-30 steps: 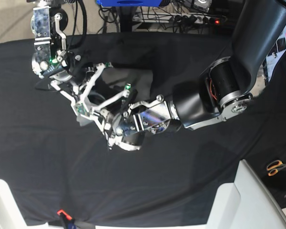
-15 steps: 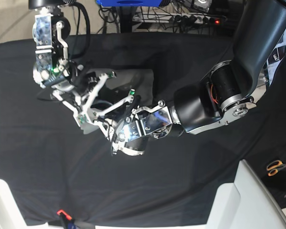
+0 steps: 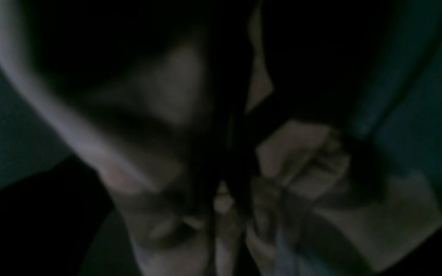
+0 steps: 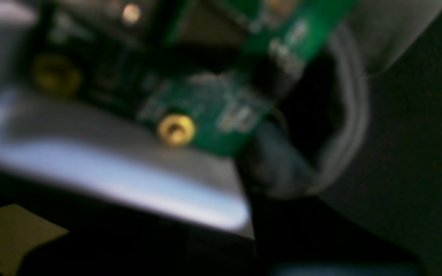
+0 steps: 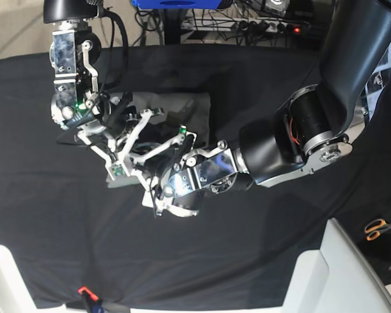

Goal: Fold the T-shirt properly
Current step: 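Hold the bundle with both grippers and square its edges, then release the bundle and raise both grippers away from it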

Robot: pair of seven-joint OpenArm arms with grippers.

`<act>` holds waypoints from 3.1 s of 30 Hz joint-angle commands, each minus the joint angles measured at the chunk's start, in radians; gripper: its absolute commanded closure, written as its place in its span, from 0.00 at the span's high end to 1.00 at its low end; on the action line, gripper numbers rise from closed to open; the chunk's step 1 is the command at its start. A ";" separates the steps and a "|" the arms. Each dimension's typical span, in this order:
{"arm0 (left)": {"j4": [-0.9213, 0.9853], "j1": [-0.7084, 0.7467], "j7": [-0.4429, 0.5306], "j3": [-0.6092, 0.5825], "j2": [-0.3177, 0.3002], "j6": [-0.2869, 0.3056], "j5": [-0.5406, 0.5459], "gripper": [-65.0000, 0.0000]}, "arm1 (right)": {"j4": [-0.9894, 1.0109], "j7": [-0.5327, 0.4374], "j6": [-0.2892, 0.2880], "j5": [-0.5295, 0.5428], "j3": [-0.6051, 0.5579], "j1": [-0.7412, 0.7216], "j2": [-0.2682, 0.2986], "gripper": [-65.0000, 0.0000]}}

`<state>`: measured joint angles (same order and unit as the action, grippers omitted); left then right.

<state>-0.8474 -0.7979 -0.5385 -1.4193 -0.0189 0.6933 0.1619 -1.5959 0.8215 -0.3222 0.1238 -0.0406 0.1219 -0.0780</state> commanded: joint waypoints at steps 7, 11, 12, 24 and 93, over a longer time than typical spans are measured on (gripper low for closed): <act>-0.008 -0.062 -0.002 0.007 0.007 0.005 -0.002 0.95 | 0.009 -0.018 -0.002 0.006 0.000 -0.052 -0.007 0.00; -0.008 -0.074 -0.001 0.007 0.007 0.005 -0.002 0.95 | 0.072 -0.023 -0.002 0.007 0.000 -0.083 -0.009 0.00; -0.008 -0.074 -0.001 0.008 0.007 0.005 -0.002 0.95 | 0.082 -0.037 -0.002 0.007 0.000 -0.087 -0.013 0.00; -0.006 -0.087 0.001 0.131 0.004 0.005 -0.060 0.95 | 0.127 -0.064 -0.001 0.007 0.000 -0.147 -0.019 0.00; -0.798 0.963 -0.170 1.190 -0.298 0.005 -0.276 0.00 | -0.199 -0.179 0.044 0.006 -0.003 0.173 0.079 0.00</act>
<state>-1.6268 0.1719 -0.7204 -0.2226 -0.3141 0.7044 -0.1242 -1.7802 0.6529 -0.2771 0.1242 -0.0441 0.2977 -0.0002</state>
